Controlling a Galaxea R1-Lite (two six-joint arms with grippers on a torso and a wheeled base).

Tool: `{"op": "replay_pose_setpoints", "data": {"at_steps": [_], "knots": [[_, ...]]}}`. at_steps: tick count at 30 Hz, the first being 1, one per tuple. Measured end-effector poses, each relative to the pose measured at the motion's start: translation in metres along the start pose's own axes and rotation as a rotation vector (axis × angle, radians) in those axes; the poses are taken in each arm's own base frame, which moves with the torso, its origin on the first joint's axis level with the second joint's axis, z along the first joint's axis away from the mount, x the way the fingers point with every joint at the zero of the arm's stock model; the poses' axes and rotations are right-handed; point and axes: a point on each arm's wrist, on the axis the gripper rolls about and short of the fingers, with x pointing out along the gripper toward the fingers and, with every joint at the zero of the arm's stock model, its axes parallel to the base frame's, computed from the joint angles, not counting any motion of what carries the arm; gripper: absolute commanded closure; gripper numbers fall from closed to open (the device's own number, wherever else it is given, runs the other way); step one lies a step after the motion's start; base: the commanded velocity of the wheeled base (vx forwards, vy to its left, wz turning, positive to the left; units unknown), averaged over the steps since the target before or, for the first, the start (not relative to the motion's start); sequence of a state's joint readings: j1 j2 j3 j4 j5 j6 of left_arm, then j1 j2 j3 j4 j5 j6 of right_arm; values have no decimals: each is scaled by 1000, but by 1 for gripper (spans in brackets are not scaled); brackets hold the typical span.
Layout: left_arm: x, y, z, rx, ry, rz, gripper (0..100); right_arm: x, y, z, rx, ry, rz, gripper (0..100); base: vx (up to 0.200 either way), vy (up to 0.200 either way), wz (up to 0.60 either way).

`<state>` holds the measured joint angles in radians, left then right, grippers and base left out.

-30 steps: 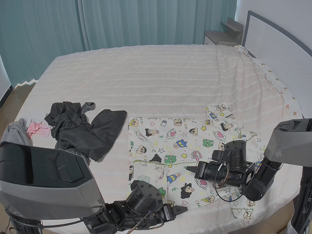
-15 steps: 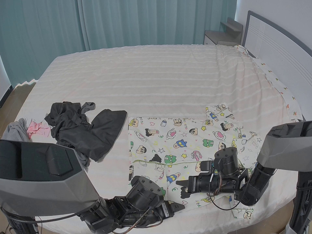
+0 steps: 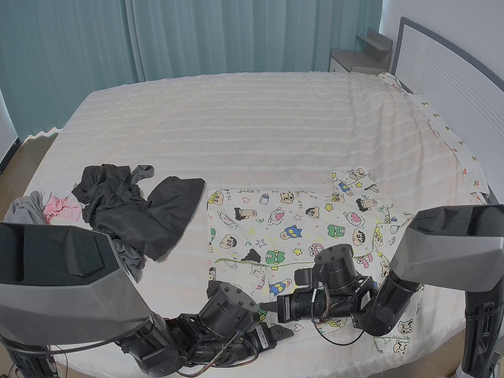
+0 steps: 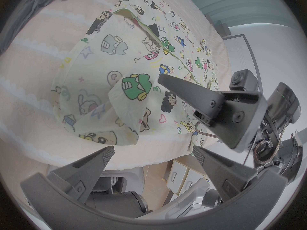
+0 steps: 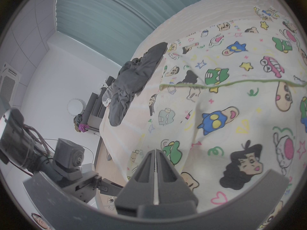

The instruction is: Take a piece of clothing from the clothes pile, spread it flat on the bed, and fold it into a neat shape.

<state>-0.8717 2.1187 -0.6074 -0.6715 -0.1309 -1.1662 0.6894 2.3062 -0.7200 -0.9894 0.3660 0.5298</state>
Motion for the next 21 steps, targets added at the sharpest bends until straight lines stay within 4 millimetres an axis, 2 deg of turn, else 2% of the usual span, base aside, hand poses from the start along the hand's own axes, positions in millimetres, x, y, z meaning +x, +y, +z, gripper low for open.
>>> {"op": "replay_pose_setpoints", "data": {"at_steps": [5, 12, 21], "knots": [[-3, 1, 1, -9, 1, 15, 0, 16, -1, -9, -3, 36, -2, 100, 0, 0, 0], [-6, 5, 3, -18, -9, 25, 0, 25, -7, -19, 18, 103, -40, 100, 0, 0, 0], [-20, 27, 18, -62, -62, 79, 0, 30, -10, -17, 19, 115, -139, 100, 0, 0, 0]]}}
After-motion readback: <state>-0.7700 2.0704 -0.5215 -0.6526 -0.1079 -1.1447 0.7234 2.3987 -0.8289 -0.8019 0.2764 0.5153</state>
